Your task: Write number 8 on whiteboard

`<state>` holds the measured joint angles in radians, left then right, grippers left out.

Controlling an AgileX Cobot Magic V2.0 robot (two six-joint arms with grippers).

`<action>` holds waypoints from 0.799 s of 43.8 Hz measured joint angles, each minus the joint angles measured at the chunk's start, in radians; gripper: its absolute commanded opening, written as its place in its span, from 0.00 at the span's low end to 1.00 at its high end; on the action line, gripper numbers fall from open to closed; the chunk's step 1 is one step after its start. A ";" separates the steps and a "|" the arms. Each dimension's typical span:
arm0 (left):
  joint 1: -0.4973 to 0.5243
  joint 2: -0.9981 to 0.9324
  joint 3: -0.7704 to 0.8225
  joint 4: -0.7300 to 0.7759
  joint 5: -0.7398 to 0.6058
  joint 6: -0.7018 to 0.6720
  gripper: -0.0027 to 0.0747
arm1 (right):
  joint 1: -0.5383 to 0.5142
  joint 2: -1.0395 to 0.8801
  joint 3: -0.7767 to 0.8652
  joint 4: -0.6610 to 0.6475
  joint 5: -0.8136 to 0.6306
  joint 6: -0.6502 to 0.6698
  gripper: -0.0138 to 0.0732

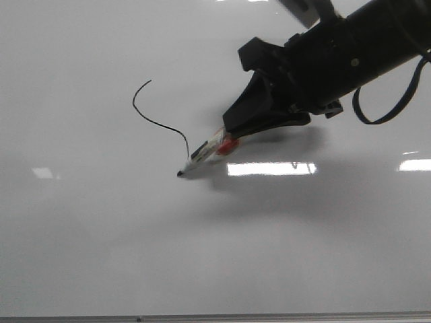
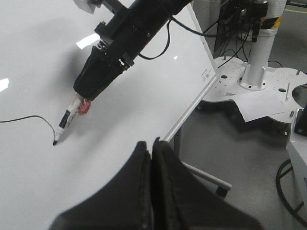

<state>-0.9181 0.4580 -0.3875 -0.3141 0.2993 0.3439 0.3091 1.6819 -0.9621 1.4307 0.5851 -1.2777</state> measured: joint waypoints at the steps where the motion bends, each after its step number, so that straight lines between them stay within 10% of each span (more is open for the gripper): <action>1: 0.000 0.000 0.000 0.000 0.000 0.000 0.01 | 0.004 0.007 0.000 0.008 -0.002 -0.006 0.09; 35: 0.000 0.000 0.000 0.000 0.000 0.000 0.01 | 0.035 -0.005 -0.116 0.170 -0.055 -0.079 0.09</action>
<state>-0.9181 0.4580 -0.3875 -0.3141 0.2993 0.3439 0.3444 1.6768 -1.0781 1.6003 0.5298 -1.3570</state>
